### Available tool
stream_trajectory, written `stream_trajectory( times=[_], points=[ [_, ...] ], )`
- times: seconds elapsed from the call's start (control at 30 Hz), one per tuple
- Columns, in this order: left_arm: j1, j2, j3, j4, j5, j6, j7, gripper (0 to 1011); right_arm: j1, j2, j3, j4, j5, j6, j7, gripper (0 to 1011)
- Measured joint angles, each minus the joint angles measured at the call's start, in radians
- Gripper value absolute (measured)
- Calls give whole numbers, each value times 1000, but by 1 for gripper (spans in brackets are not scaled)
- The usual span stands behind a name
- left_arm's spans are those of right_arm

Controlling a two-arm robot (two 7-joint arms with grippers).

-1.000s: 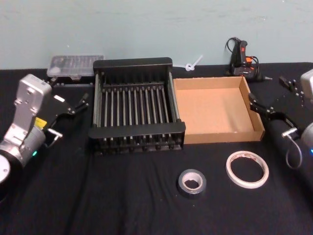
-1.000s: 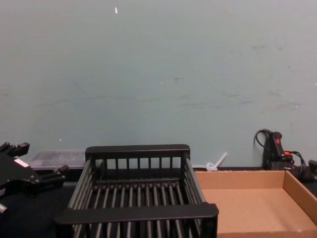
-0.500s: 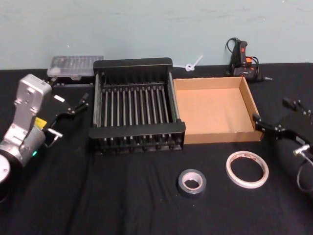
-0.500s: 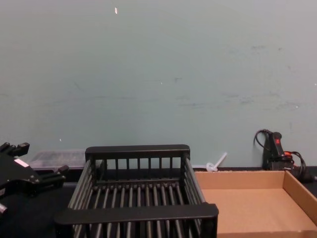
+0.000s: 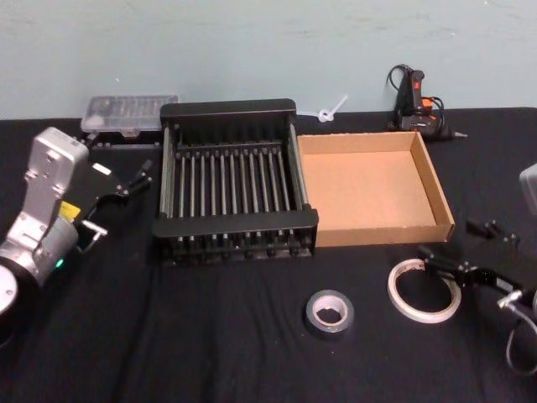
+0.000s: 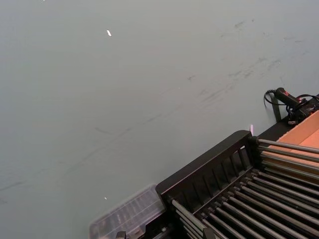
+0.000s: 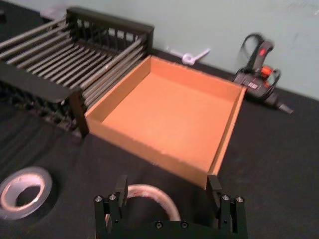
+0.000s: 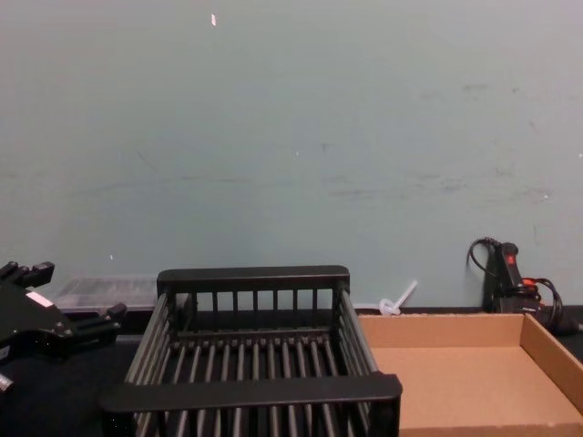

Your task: Pick up the white tape and place it into the black box , Pick up the silver tape and place it into the brown box.

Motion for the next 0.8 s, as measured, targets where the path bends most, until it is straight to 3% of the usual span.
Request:
stream_trajectory(
  times=[0.2, 0.8],
  points=[
    [0, 0, 0, 0, 0, 0, 0, 1001, -3, -10, -11, 15, -2, 51, 27, 1003],
    [0, 0, 0, 0, 0, 0, 0, 1001, 21, -50, -29, 77, -57, 92, 56, 1002]
  ],
)
